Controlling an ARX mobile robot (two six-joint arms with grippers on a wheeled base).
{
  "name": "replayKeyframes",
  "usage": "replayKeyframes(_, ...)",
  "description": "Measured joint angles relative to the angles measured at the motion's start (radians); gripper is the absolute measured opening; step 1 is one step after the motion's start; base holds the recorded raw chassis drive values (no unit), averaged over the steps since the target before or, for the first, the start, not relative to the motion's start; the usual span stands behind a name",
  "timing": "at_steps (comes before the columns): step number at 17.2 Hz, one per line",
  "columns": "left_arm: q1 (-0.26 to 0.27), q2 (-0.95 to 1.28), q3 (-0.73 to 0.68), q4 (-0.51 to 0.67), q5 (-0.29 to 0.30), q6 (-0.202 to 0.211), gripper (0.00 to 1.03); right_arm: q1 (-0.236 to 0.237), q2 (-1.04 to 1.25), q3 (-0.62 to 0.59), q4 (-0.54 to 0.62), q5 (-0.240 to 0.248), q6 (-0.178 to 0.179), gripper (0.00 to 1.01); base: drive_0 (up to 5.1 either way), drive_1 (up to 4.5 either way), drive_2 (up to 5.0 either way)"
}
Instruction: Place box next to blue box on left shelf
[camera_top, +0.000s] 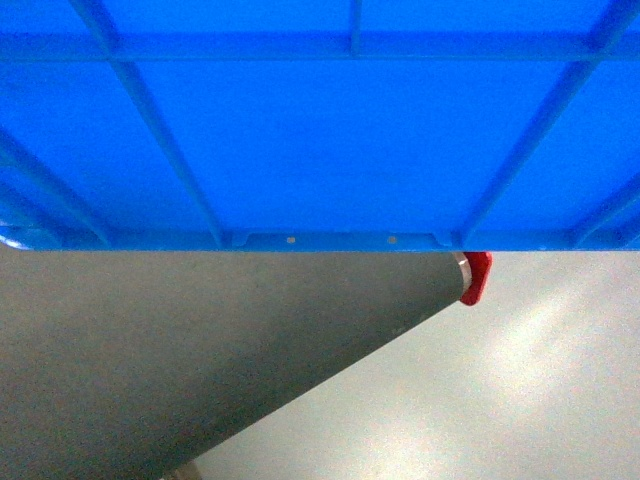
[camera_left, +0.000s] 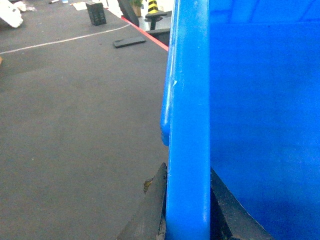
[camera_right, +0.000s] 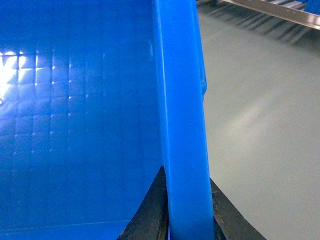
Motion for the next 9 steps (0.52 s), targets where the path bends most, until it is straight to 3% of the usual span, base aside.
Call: replayKeyframes(9, 0.0, 0.0, 0.0, 0.0, 0.0, 0.0, 0.12, 0.0, 0.0, 0.0, 0.001, 0.0, 0.0, 0.1, -1.5, -1.49, -1.5)
